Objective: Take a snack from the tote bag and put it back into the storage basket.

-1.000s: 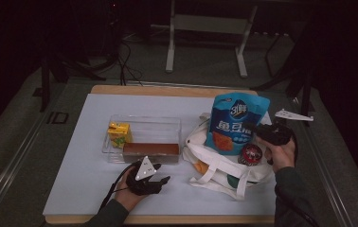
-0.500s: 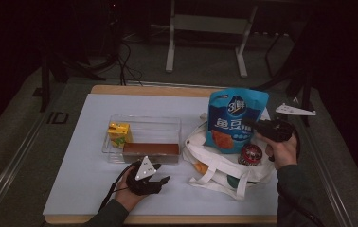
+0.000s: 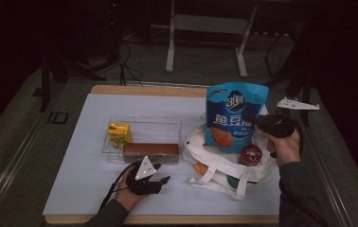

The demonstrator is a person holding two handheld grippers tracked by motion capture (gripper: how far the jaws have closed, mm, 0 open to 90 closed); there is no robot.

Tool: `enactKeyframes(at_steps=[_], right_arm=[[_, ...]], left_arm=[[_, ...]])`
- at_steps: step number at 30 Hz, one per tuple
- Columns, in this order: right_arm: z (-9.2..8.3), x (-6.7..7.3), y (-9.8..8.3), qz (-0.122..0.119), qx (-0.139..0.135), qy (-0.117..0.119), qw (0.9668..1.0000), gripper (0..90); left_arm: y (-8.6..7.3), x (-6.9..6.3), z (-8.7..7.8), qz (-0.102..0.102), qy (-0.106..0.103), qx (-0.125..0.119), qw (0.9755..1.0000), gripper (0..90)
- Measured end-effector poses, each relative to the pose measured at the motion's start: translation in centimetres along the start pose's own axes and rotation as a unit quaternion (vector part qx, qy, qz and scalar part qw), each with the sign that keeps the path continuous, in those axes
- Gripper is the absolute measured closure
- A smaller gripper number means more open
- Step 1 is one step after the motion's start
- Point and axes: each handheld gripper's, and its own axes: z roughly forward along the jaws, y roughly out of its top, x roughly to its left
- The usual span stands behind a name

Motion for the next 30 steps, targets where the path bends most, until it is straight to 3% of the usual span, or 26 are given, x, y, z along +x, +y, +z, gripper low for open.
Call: enactKeyframes(at_steps=[9, 20, 30], right_arm=[[-0.8, 1.4, 0.9, -0.014, 0.001, -0.002, 0.9999, 88.9], [-1.7, 2.4, 0.7, -0.008, 0.011, 0.009, 0.9999, 88.8], [-2.7, 2.9, 0.5, 0.012, -0.015, 0.012, 0.9998, 88.8]], left_arm=[[0.0, 0.0, 0.0, 0.0, 0.0, 0.0, 1.0, 42.3], [0.0, -0.1, 0.0, 0.001, 0.003, -0.001, 1.0, 42.2], [0.0, 0.0, 0.0, 0.0, 0.001, 0.0, 1.0, 42.2]])
